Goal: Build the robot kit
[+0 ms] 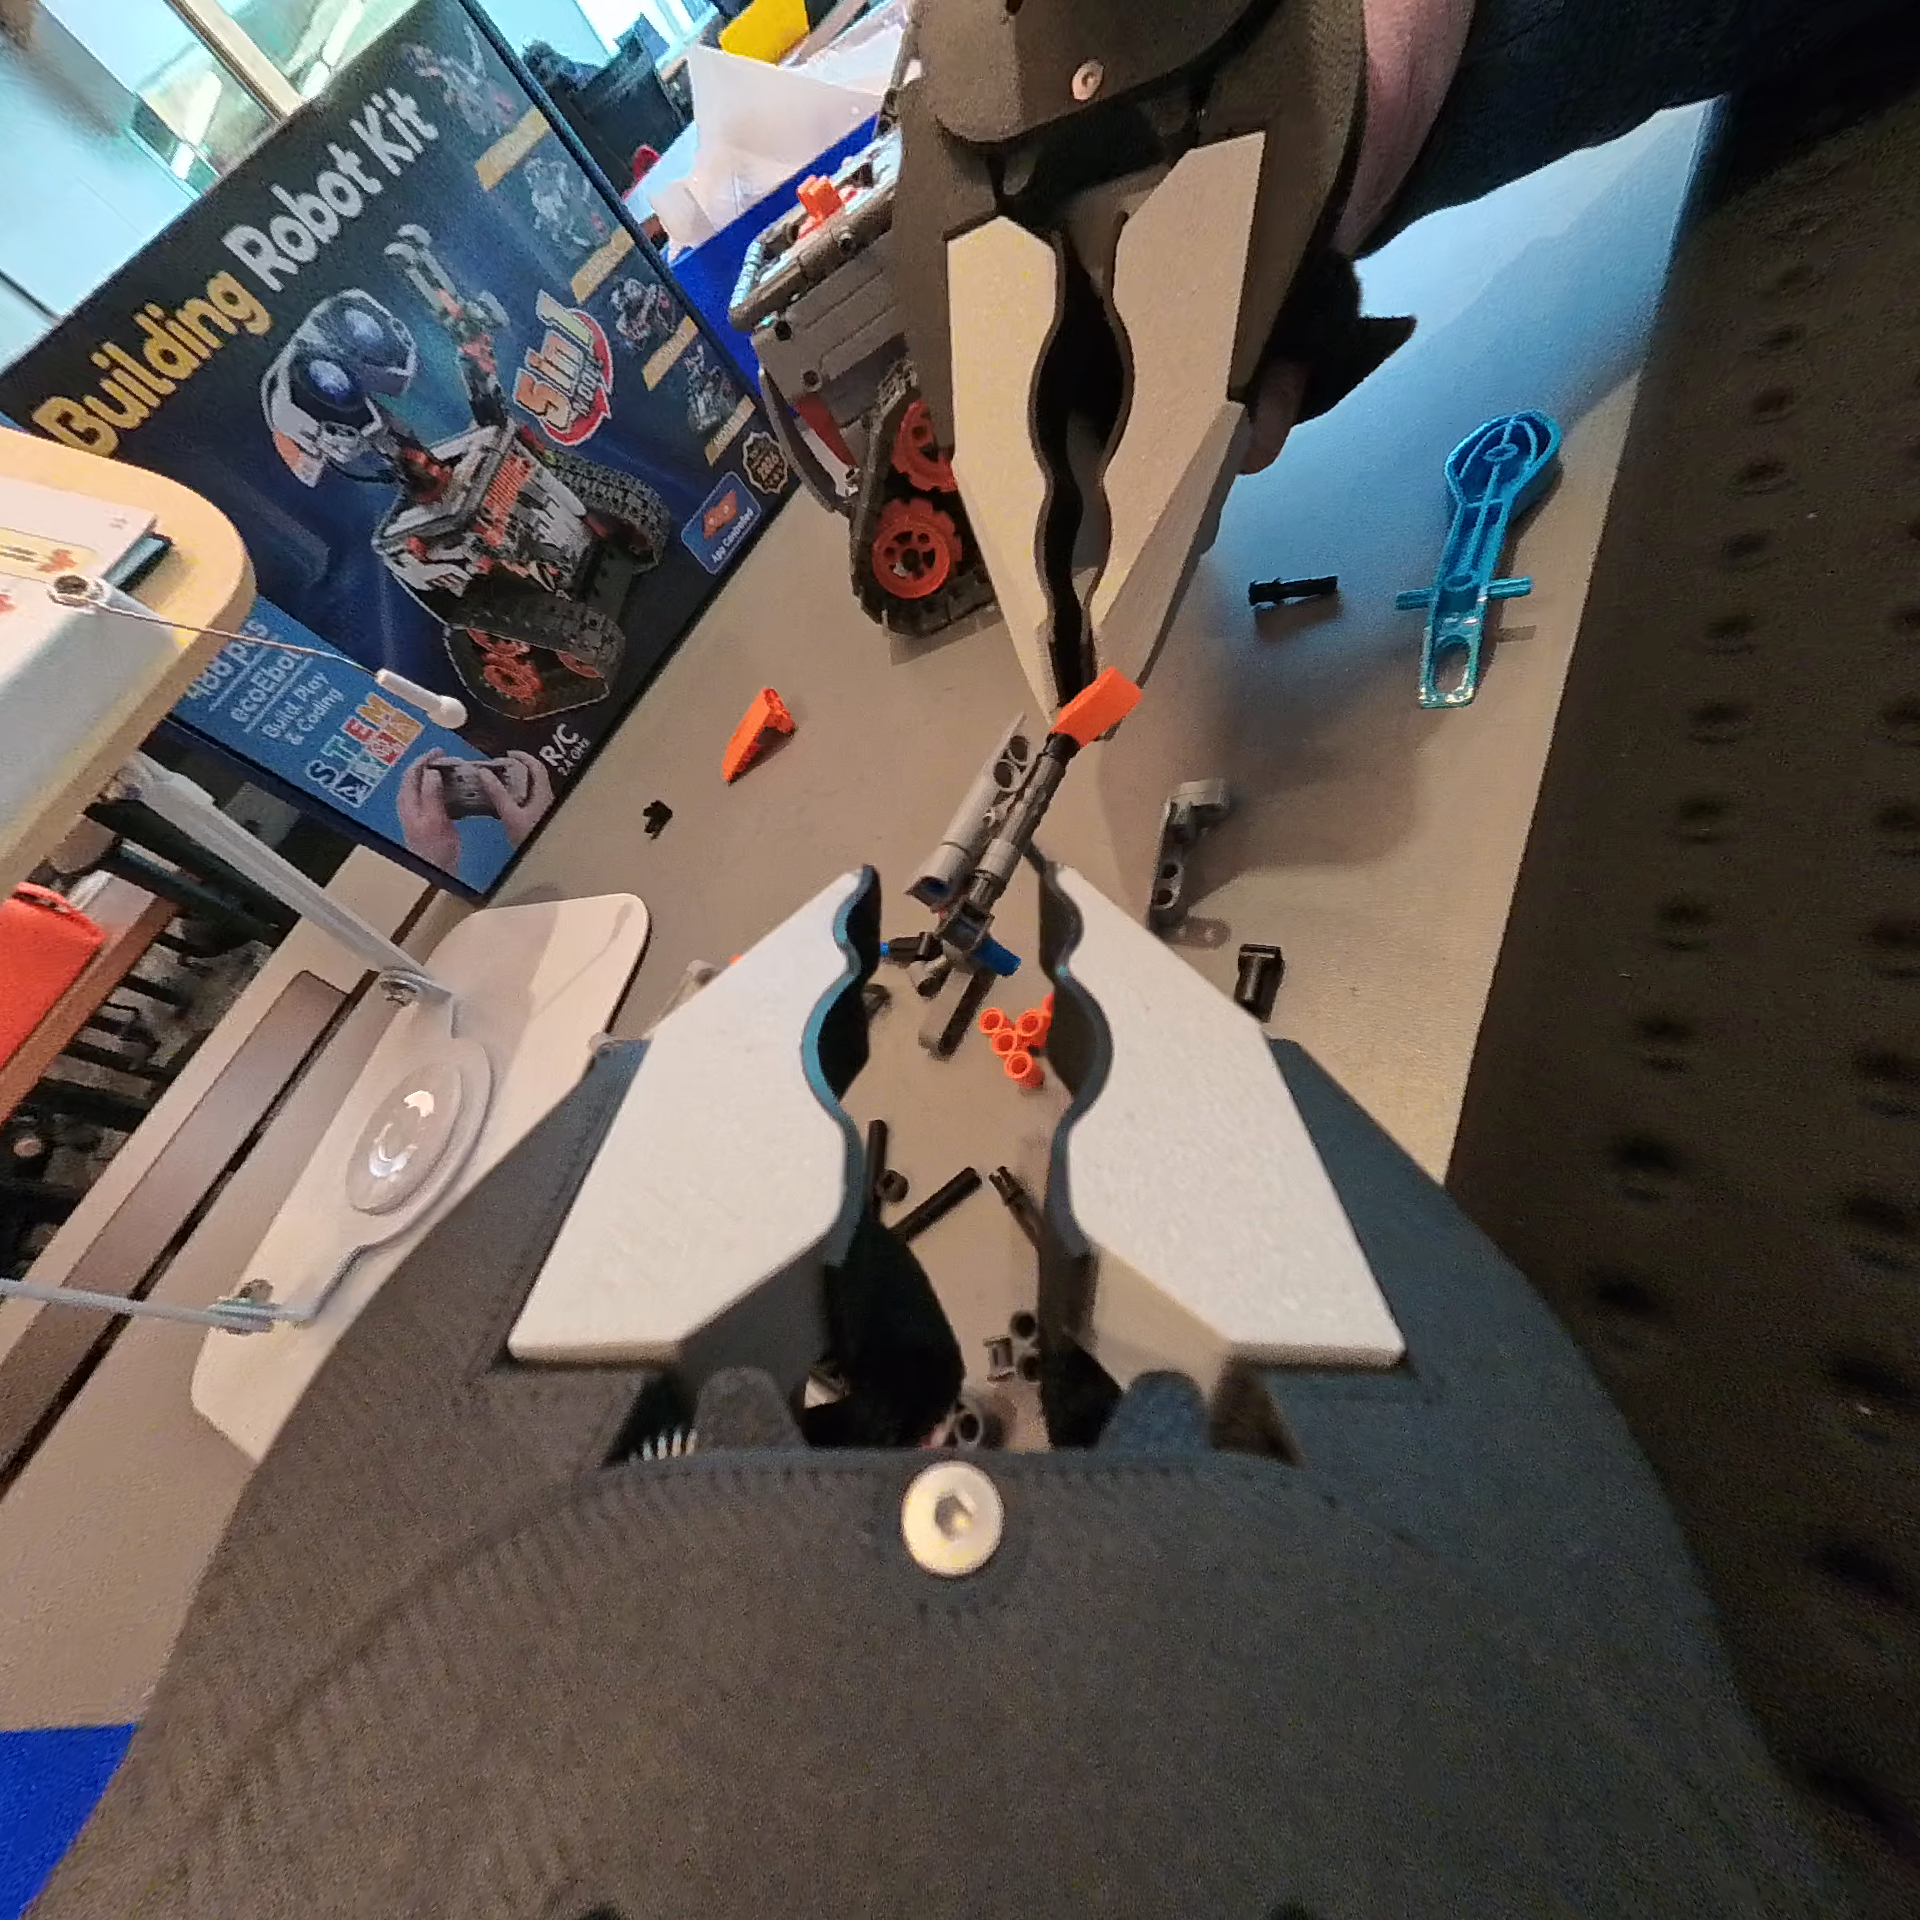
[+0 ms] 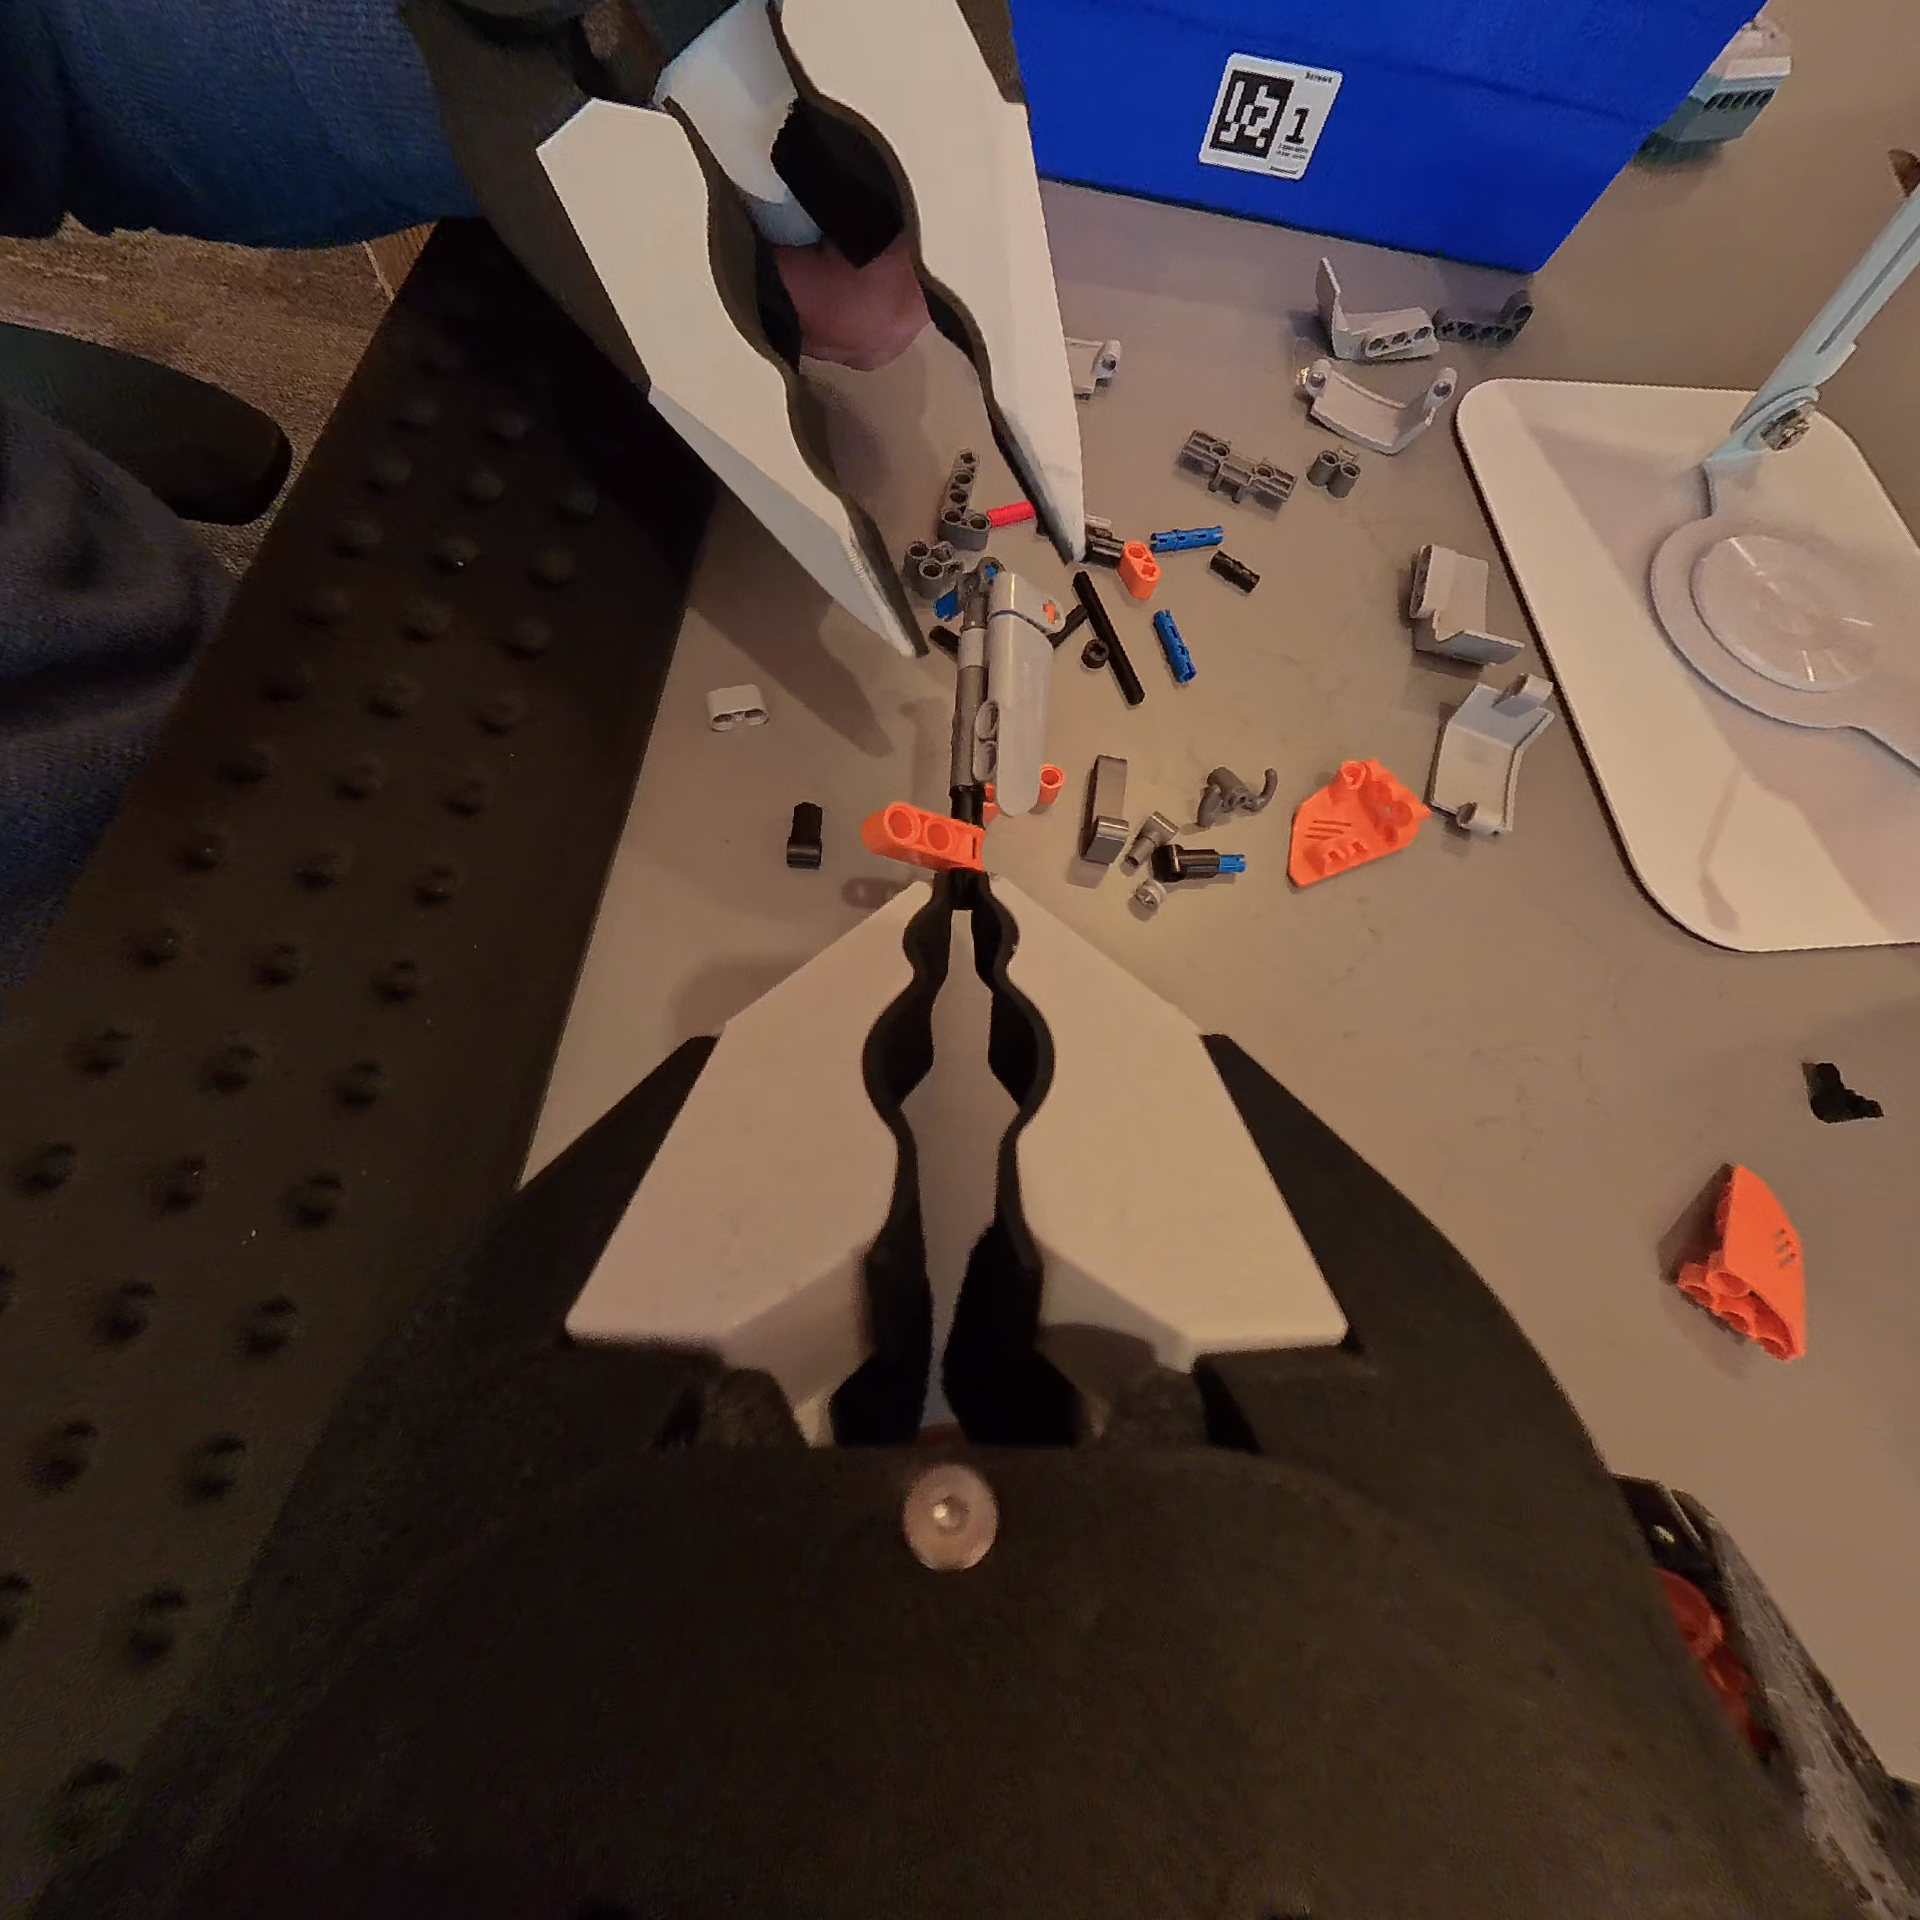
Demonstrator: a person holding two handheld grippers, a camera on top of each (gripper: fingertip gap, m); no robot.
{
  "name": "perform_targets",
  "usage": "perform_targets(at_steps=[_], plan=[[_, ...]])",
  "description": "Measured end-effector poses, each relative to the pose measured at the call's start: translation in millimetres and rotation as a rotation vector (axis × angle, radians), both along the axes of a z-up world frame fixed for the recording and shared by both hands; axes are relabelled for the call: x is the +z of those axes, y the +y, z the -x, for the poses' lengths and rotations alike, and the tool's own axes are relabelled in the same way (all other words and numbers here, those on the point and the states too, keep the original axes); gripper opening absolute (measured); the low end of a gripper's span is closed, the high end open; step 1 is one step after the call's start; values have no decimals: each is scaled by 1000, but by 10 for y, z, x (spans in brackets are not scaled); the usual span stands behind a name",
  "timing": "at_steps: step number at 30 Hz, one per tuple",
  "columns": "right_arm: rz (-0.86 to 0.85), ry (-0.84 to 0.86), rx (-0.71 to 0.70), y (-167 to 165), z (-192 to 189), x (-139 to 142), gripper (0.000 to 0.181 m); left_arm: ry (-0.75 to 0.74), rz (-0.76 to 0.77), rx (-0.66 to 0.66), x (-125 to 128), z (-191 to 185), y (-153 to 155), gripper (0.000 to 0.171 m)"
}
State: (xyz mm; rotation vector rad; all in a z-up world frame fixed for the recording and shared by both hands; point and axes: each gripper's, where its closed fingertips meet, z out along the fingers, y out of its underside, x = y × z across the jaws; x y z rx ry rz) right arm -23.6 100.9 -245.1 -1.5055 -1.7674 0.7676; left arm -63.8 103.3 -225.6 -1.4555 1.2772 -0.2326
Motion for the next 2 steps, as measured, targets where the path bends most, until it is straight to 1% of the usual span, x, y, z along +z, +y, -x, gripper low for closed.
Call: perform_targets(at_steps=[2], plan=[[-10, -4, 0, 6, -3, -6, 1, -12, 38, -7, -25, -6, -4, 29]])
